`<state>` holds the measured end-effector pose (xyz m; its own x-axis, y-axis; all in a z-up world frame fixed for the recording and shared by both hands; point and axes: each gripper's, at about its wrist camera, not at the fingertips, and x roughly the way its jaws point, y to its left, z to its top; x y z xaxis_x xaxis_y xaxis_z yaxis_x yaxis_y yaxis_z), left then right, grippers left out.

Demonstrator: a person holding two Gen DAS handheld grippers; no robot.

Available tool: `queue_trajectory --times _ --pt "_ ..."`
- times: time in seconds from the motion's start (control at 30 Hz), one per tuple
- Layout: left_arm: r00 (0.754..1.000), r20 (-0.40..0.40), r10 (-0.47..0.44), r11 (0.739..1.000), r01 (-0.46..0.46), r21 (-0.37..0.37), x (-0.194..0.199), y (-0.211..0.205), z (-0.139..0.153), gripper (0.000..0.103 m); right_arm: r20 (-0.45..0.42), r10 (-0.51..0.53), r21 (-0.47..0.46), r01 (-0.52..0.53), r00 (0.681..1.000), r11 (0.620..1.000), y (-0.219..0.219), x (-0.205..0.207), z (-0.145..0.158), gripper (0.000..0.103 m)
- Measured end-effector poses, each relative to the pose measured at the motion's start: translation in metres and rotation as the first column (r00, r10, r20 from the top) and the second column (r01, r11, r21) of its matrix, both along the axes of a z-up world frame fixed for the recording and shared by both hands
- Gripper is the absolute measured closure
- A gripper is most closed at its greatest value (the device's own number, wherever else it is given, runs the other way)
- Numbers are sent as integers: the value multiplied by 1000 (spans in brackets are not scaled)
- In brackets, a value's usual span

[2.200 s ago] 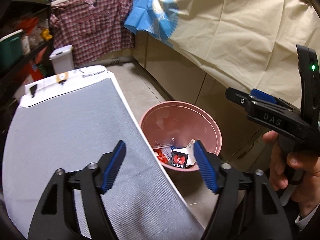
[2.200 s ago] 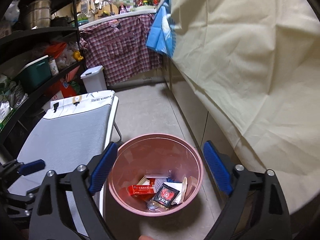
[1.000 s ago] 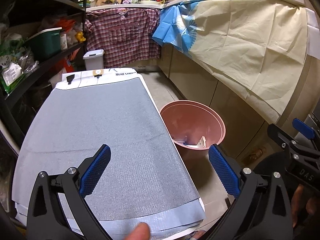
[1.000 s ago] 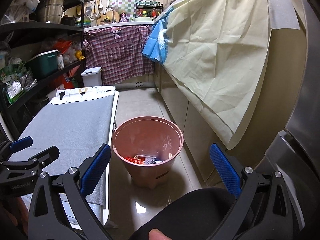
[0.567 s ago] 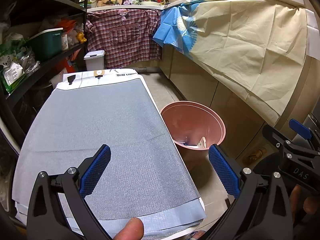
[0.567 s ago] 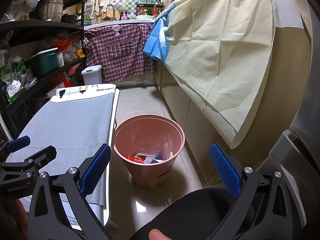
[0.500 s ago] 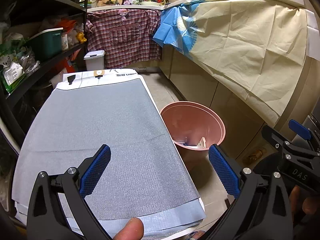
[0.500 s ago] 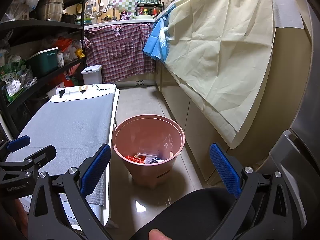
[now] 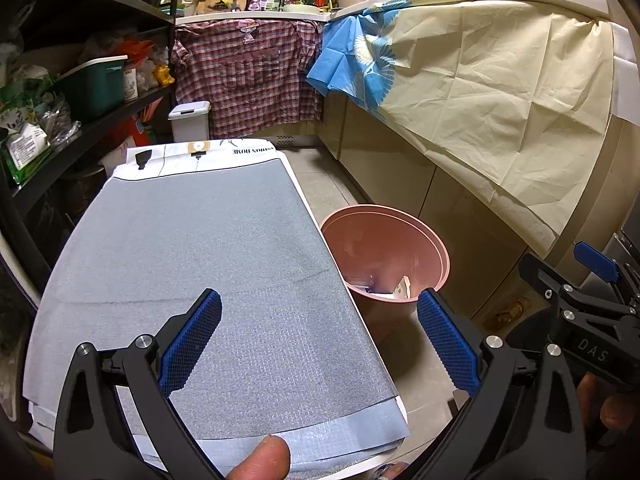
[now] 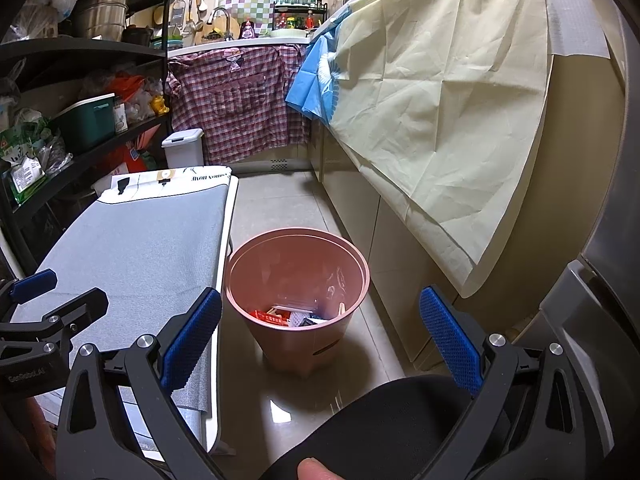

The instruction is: Collect trash

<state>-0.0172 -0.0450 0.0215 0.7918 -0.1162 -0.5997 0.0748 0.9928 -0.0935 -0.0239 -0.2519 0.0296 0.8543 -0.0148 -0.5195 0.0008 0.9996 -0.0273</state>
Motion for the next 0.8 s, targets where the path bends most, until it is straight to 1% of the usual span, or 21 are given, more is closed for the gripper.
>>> queue_trajectory --times 0.8 --pt "1000 0 11 1000 -11 2 -3 3 -1 8 2 -1 3 1 1000 1000 -1 1 0 6"
